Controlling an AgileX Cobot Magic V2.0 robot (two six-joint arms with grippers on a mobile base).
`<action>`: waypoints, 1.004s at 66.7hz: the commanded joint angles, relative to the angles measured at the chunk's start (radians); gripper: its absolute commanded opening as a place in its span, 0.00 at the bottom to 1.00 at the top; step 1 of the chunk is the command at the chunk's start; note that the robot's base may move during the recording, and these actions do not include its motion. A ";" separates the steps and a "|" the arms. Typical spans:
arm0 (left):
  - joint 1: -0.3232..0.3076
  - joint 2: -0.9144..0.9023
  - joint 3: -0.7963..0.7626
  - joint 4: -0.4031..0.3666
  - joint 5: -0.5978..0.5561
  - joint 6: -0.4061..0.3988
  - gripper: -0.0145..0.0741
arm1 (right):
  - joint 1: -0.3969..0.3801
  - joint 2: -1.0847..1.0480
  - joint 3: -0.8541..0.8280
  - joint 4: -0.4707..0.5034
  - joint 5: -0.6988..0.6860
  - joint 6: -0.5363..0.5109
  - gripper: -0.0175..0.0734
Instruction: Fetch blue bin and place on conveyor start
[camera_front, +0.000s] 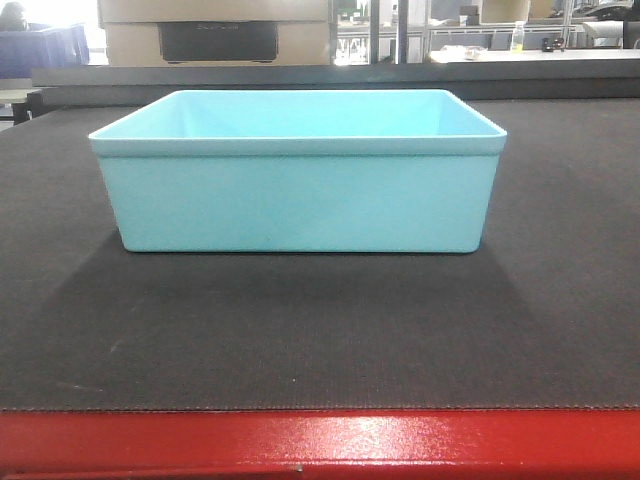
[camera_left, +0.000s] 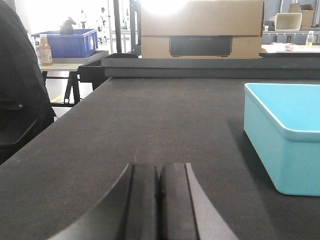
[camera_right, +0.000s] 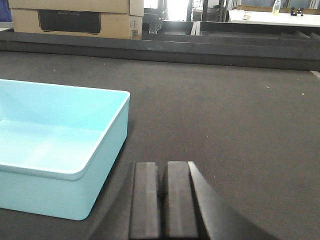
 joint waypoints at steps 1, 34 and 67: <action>0.000 -0.007 -0.001 0.000 -0.018 0.002 0.04 | -0.019 -0.030 0.002 0.000 -0.022 -0.024 0.01; 0.000 -0.007 -0.001 0.000 -0.018 0.002 0.04 | -0.125 -0.497 0.393 0.063 -0.079 -0.104 0.01; 0.000 -0.007 -0.001 0.000 -0.020 0.002 0.04 | -0.127 -0.497 0.397 0.066 -0.151 -0.104 0.01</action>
